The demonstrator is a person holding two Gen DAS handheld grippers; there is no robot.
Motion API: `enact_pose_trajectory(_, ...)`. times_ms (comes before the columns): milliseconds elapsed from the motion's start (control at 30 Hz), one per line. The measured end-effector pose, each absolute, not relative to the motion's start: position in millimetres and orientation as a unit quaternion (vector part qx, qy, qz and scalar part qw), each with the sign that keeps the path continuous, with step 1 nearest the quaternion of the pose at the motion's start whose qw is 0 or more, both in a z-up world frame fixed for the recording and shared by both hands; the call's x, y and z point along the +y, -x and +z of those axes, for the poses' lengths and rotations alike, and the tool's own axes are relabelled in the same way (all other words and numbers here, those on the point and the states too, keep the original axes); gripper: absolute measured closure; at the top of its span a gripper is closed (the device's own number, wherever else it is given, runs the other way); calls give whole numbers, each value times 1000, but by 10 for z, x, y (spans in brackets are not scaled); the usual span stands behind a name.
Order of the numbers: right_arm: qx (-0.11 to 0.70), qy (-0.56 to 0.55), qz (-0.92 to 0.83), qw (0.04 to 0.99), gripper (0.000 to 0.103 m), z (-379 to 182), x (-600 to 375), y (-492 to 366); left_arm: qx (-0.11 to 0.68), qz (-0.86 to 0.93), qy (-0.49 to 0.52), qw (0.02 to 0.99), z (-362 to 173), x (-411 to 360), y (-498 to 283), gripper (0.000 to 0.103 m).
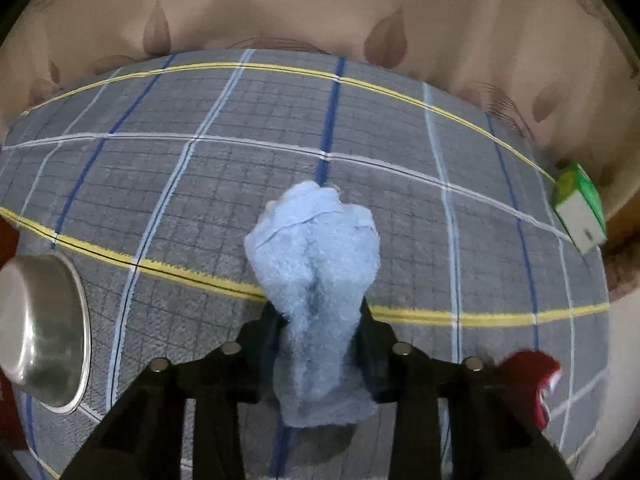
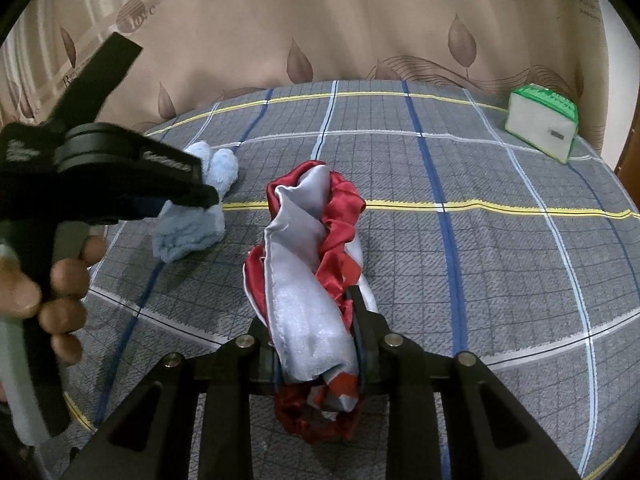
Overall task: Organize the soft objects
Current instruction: 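Grasp the light-blue towel with the left tool while the right tool holds the shirt, then carry the light-blue towel into the gold tray with the left tool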
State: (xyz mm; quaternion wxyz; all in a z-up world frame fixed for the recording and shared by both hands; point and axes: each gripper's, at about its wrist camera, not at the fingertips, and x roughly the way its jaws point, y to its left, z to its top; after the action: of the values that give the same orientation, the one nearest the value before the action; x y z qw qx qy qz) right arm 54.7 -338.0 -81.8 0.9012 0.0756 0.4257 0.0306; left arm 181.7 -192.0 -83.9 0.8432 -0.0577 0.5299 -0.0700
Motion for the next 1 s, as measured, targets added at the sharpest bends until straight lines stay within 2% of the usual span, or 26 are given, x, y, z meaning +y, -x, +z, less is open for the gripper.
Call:
enact_pose_trajectory(167, 426, -71, 28, 901, 78, -817, -3358, -536, 525, -81, 45, 846, -793, -1813, -1668, 75)
enact_pose_trajectory(1000, 430, -49, 22, 901, 75, -803, -3312, -546, 527, -139, -49, 837, -368, -1237, -485, 75)
